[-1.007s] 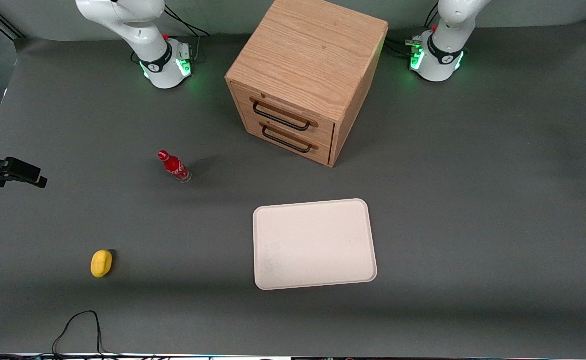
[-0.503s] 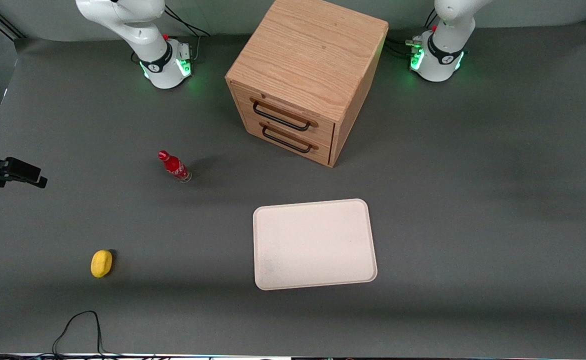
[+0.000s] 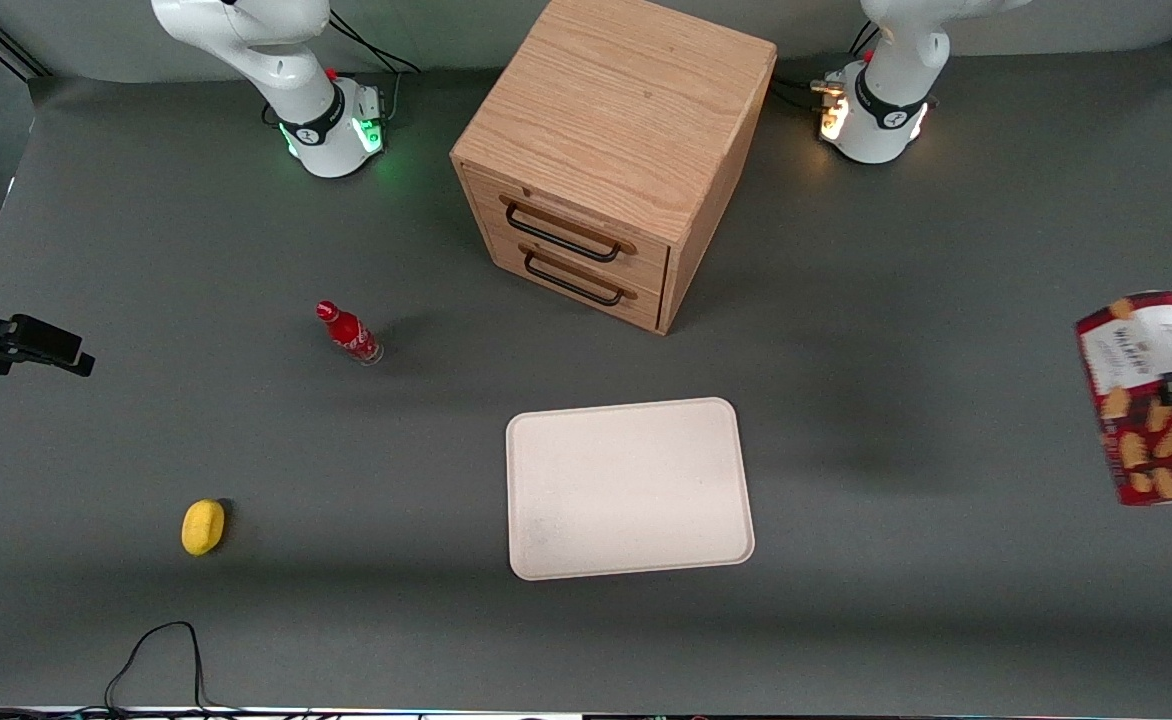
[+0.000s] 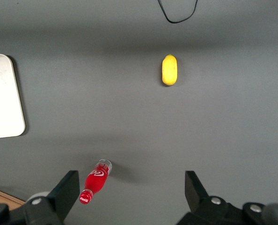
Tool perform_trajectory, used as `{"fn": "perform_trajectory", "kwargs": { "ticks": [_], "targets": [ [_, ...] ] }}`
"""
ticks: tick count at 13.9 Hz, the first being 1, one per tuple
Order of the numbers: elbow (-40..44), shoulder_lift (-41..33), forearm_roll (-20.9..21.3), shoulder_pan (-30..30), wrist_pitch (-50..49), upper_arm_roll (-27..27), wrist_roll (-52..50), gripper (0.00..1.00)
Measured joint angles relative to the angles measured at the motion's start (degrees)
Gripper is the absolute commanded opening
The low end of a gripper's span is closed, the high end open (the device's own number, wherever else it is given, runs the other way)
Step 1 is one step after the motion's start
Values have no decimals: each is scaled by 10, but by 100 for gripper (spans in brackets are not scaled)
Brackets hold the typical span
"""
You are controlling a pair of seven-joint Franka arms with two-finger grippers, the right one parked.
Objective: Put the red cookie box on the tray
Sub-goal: 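Carry the held box toward the white tray with the left gripper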
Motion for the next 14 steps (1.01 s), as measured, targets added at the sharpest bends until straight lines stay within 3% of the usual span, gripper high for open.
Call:
{"fn": "perform_trajectory", "kwargs": {
  "ticks": [6,10,14],
  "targets": [
    [0,22,-2,-144,0,-13,-152,0],
    [4,23,-15,-159,8,-64,-233,0],
    [6,24,-15,-219,30,-77,-293,0]
  ]
}}
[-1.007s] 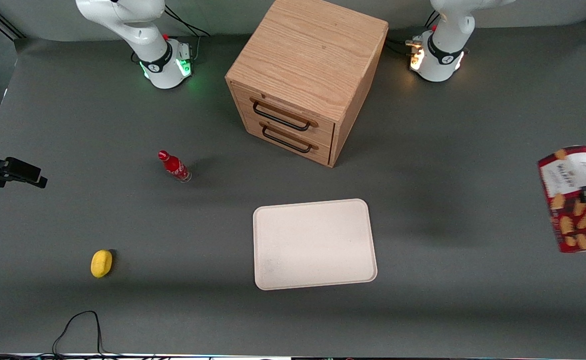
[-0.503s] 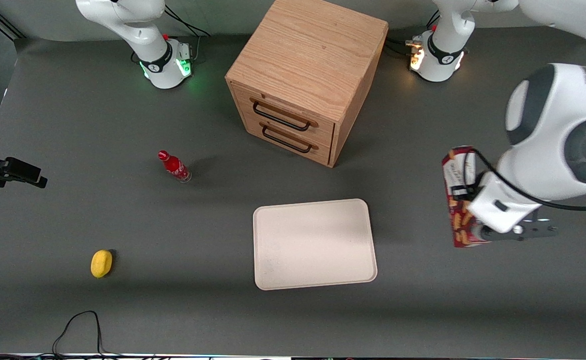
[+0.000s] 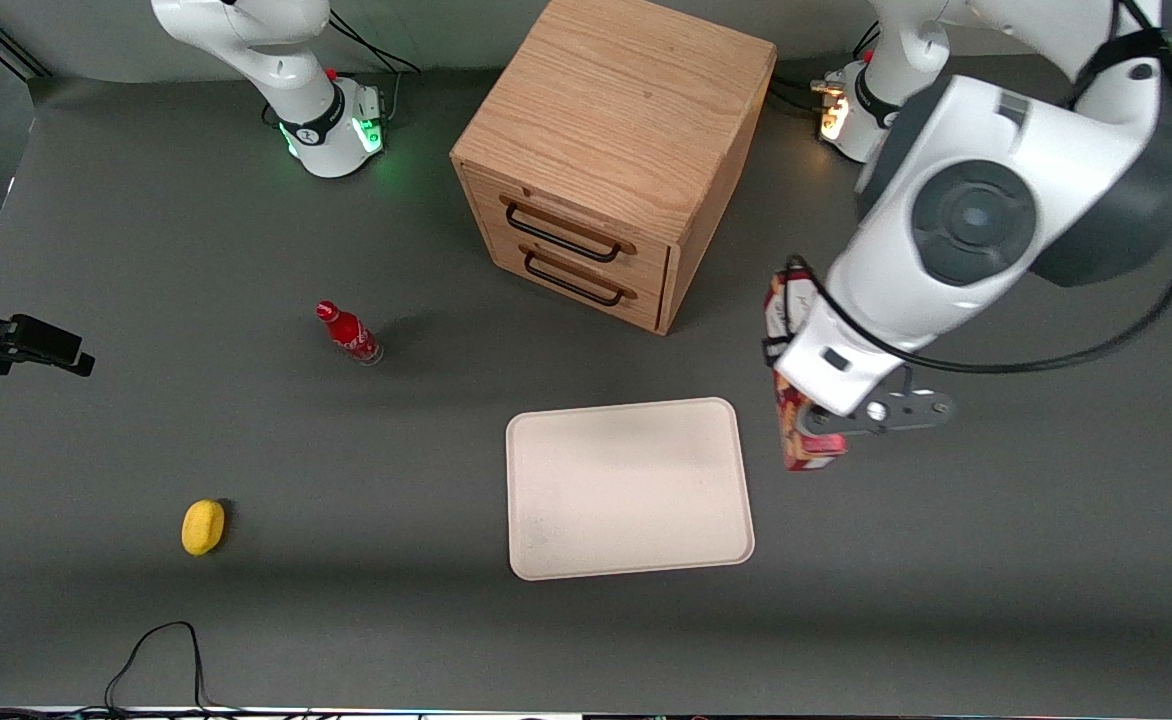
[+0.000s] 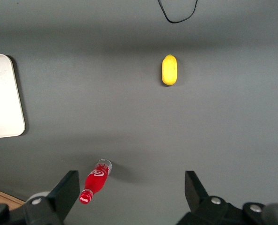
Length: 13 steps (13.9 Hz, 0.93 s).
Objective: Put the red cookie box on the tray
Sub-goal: 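Carry the held box toward the white tray with the left gripper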
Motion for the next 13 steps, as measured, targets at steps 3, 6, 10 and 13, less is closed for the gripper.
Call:
{"fn": "perform_trajectory", "kwargs": {
  "ticks": [3,6,10,13],
  "targets": [
    [-1,24,0,-12,26,2,-7,0],
    [-4,86,2,-9,80,7,-3,0],
    [-26,163,4,-9,181,7,7,0],
    [-50,189,5,-10,240,7,7,0]
  ]
}}
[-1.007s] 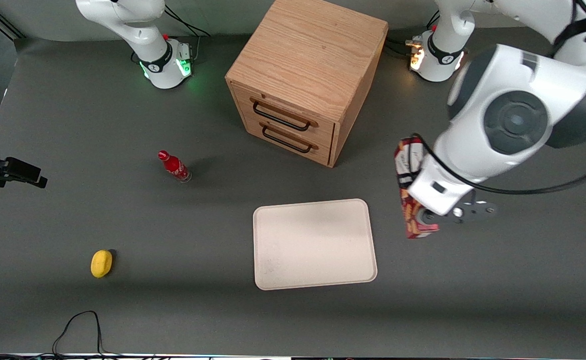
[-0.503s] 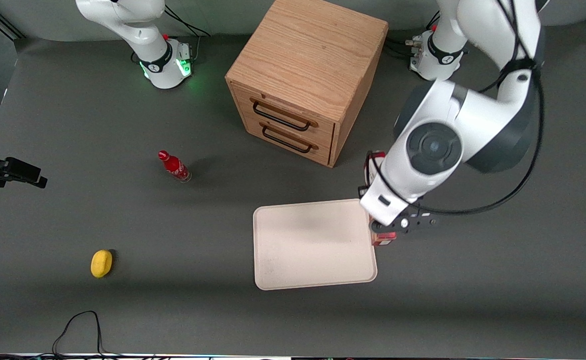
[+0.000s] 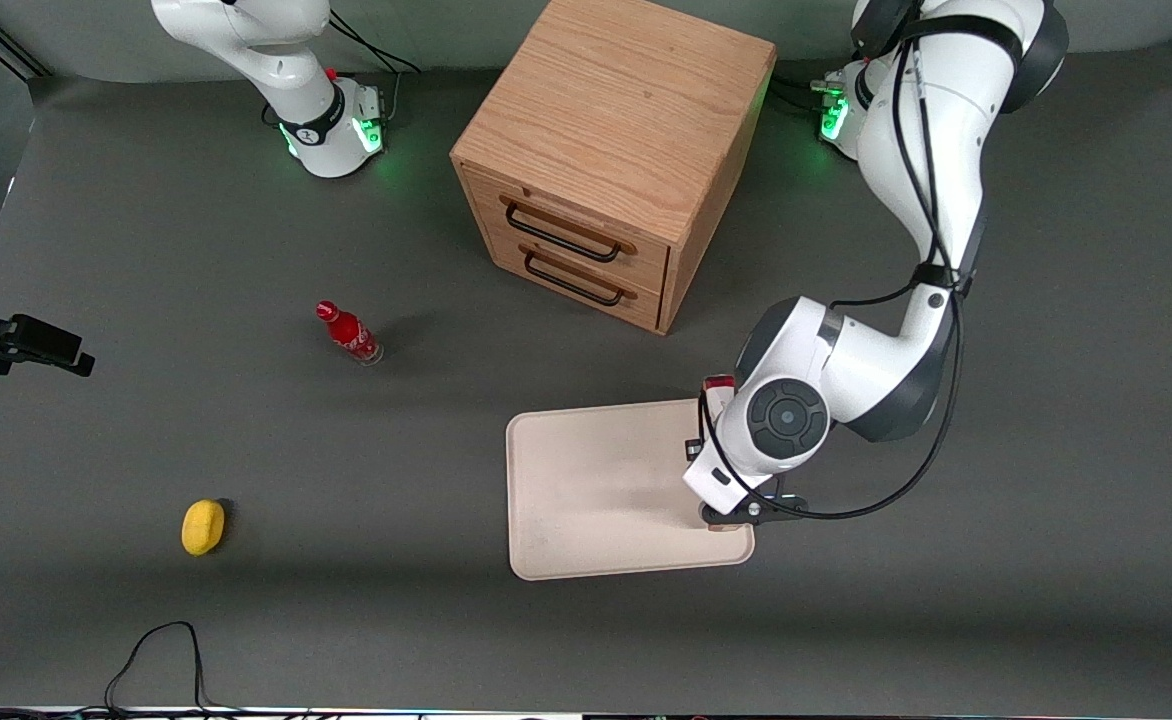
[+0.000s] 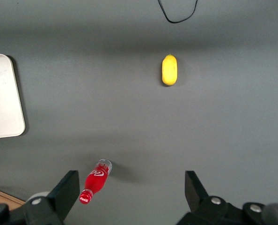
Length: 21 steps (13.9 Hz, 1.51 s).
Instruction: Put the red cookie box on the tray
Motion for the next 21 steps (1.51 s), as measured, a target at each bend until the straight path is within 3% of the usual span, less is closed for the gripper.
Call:
{"fn": "perform_trajectory", "kwargs": {
  "ticks": [5,6,7,8,15,21],
  "targets": [
    [-5,32,2,0,45,2,0,0],
    [-5,33,2,0,45,2,0,6],
    [-4,33,2,0,46,2,0,77],
    [-4,33,2,1,47,3,0,100],
    [-2,20,45,1,51,3,-12,100],
    [12,-148,14,19,-184,3,-23,100]
  ]
}}
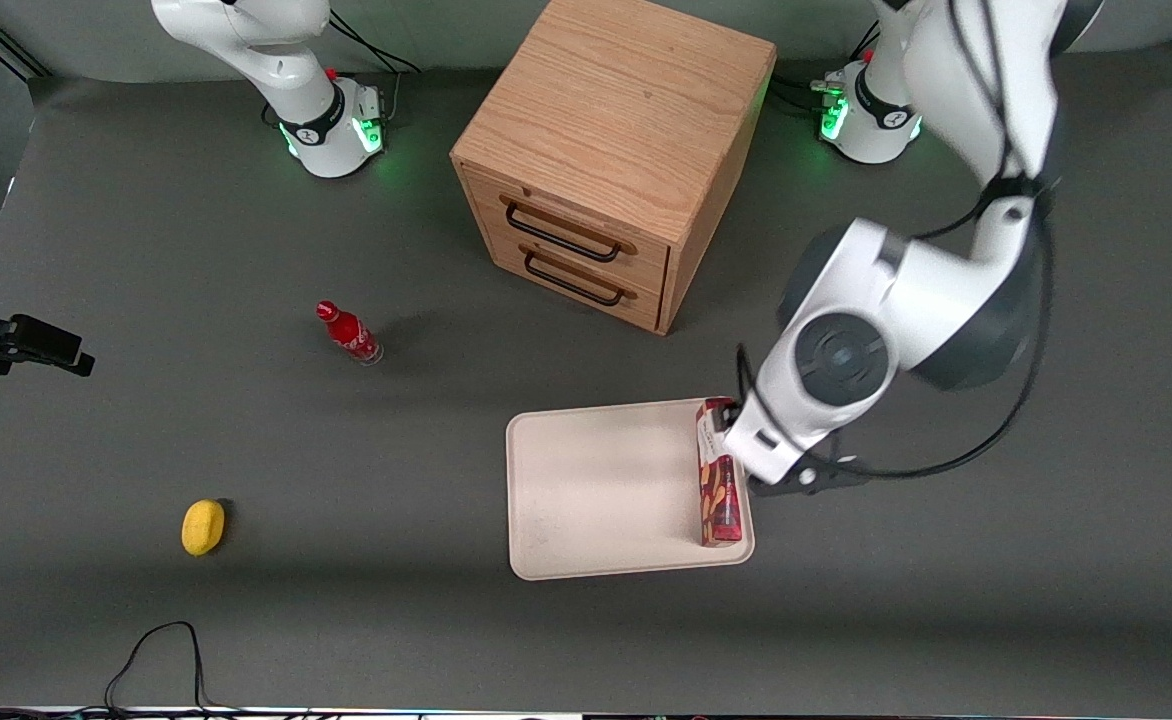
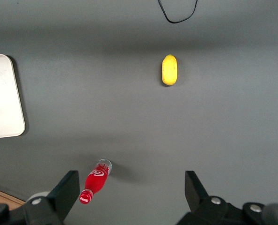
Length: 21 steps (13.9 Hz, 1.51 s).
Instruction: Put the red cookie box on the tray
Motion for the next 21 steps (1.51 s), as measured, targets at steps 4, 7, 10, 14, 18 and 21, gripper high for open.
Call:
{"fn": "perform_trajectory", "kwargs": {
  "ticks": [4,7,10,14,18,21],
  "targets": [
    [-46,-106,-2,53,-59,3,27,100],
    [-130,-171,-4,116,-44,5,107,100],
    [-226,-226,-6,155,31,5,156,100],
    [-338,-275,-6,175,117,6,181,100],
    [-348,-291,-11,205,129,21,236,100],
    [-340,-299,-25,204,129,55,270,100]
  ]
}}
